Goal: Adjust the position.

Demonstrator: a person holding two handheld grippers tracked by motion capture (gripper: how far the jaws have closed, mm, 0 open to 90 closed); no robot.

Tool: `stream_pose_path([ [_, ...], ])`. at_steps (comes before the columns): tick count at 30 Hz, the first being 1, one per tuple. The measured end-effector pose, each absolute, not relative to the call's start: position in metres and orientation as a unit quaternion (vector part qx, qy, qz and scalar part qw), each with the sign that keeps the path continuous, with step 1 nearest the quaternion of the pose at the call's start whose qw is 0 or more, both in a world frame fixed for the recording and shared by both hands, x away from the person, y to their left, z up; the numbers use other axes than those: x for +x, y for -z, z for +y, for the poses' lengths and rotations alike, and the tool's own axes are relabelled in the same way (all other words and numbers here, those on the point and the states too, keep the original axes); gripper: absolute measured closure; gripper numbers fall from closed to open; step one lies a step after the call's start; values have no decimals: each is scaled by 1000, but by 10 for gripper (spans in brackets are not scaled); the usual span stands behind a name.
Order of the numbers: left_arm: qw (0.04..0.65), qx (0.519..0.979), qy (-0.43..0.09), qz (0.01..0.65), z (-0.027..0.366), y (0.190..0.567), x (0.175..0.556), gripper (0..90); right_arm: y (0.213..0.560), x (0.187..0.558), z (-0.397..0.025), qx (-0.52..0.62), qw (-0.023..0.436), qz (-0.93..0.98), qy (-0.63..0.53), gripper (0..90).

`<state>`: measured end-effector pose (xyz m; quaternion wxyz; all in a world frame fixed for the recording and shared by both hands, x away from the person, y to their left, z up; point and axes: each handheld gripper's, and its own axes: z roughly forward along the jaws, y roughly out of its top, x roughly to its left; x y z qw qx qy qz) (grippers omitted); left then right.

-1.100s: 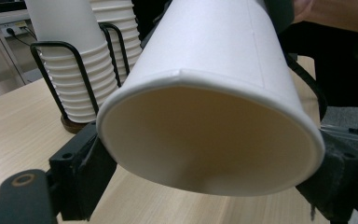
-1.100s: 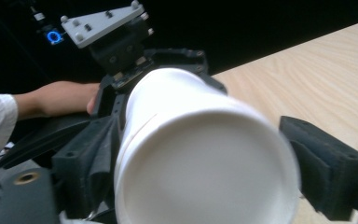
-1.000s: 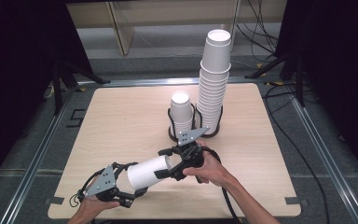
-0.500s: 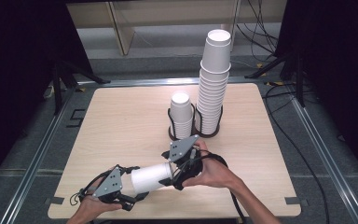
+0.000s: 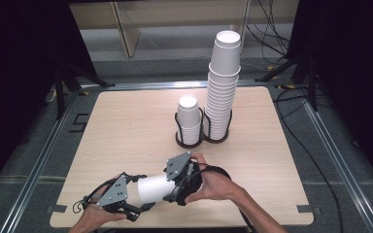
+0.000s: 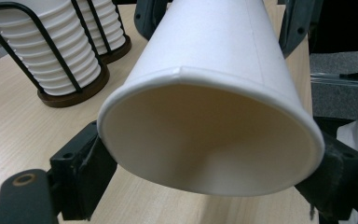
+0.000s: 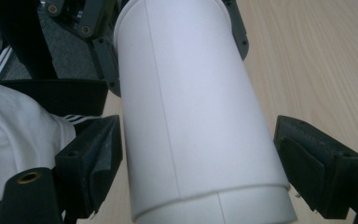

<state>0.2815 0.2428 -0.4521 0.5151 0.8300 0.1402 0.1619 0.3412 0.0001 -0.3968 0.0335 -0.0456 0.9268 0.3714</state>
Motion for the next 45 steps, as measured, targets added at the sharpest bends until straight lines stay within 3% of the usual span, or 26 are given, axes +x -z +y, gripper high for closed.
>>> stream_pose_path([
  [24, 491, 850, -150, 119, 239, 455, 281, 150, 411, 333, 12, -83, 41, 944, -318, 236],
  [37, 560, 800, -140, 164, 249, 454, 286, 99, 404, 343, -3, -61, 21, 927, -368, 239],
  [39, 570, 789, -137, 187, 253, 455, 288, 143, 403, 348, -8, -50, 33, 924, -378, 238],
  [45, 608, 755, -121, 215, 263, 451, 291, 147, 399, 364, -33, 16, 10, 881, -472, 233],
])
